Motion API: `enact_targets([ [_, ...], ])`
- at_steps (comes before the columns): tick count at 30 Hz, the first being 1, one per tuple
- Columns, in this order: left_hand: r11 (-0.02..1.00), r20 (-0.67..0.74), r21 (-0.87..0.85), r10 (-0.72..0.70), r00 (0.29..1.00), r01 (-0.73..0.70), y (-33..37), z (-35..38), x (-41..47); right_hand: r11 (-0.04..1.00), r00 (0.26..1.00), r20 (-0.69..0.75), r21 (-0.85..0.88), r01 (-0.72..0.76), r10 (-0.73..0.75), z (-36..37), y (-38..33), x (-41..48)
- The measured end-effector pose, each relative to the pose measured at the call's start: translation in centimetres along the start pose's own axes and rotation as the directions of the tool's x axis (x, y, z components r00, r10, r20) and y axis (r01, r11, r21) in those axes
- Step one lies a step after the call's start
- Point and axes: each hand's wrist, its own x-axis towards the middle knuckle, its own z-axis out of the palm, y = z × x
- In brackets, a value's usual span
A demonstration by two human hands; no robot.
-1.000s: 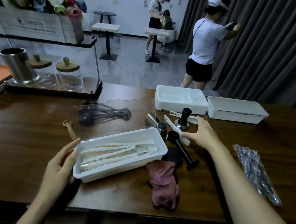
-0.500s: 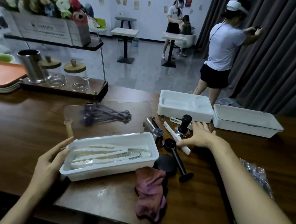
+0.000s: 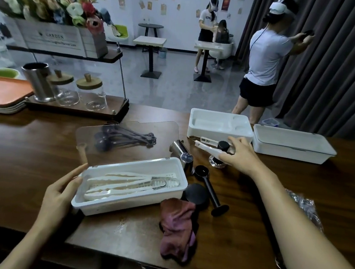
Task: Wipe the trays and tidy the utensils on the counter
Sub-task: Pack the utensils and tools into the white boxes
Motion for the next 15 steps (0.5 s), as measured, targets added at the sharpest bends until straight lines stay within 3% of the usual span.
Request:
enact_targets([
  [9, 1.000, 0.037, -0.014, -0.016, 0.999, 0.017, -0.6, -0.7, 0.3, 0.966, 0.966, -0.260, 0.249, 0.074, -0.007, -3.2, -3.3, -2.5],
  [15, 1.000, 0.065, -0.002, -0.007, 0.998, 0.007, -1.0, -1.2, 0.6, 0.924, 0.954, -0.215, 0.279, 0.263, -0.207, -3.2, -8.8, -6.2],
])
